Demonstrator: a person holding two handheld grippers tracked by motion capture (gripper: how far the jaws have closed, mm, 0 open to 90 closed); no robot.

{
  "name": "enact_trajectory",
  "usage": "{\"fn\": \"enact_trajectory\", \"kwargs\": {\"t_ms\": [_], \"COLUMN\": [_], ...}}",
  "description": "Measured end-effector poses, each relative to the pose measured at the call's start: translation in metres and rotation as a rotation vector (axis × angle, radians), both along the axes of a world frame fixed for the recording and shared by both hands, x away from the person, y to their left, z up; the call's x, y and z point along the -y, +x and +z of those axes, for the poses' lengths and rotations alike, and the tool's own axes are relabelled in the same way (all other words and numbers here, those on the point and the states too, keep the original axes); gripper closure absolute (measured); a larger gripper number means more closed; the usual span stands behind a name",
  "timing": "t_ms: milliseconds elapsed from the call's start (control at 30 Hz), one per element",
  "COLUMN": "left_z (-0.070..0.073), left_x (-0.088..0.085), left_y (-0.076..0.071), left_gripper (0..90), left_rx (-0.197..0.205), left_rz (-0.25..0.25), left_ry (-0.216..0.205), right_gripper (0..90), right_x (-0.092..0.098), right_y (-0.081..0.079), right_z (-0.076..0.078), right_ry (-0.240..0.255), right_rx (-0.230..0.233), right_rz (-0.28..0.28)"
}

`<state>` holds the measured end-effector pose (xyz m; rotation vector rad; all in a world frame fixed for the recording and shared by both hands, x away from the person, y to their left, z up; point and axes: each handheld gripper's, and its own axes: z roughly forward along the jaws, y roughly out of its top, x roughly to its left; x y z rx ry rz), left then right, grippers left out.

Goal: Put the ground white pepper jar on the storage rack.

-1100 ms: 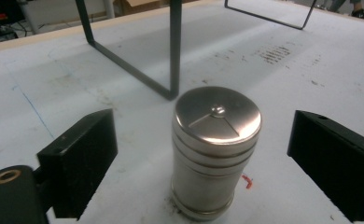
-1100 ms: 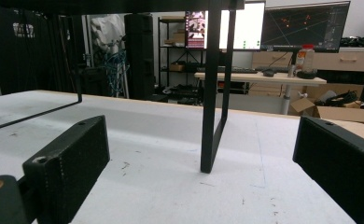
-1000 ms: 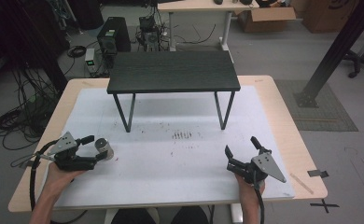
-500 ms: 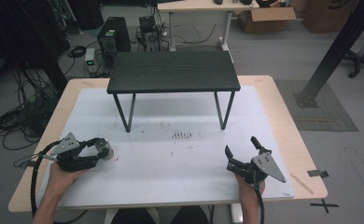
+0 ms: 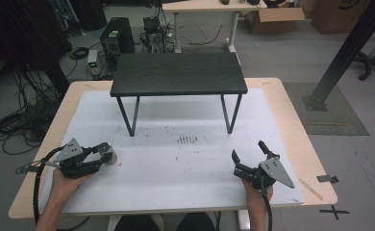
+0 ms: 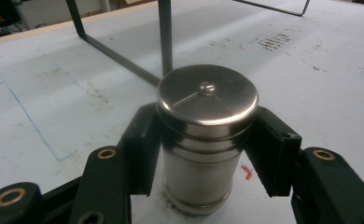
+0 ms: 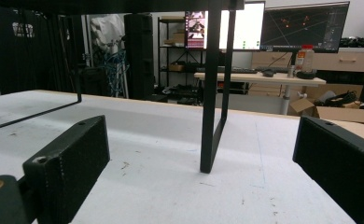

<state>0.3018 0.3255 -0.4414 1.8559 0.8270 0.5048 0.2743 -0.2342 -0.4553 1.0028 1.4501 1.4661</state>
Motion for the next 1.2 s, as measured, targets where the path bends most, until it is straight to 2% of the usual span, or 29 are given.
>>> {"fn": "enact_trajectory", "kwargs": {"t_ms": [967,1100,1200], "left_z": [0.0004,0.0018,0.0094], "left_x": [0.0014,0.0016,0.0012], "left_y": [-0.002,-0.0036,-0.0081], "left_gripper": [49.1,49.1,49.2], "left_rx": [0.008,0.007,0.033], "left_rz": [0.017,0.019,0.008], "left_ry": [0.005,0.018,-0.016], "right_gripper": [3.4,3.4,3.4], "right_x": [0.0002,0.0002,0.0002], "right_y": [0.0002,0.0003,0.0003], "right_z": [0.0001,0.0001,0.0001], "right_ry": [0.001,0.001,0.001], "right_rx": [-0.002,-0.003,-0.003], "right_rz": [0.001,0.001,0.001]}}
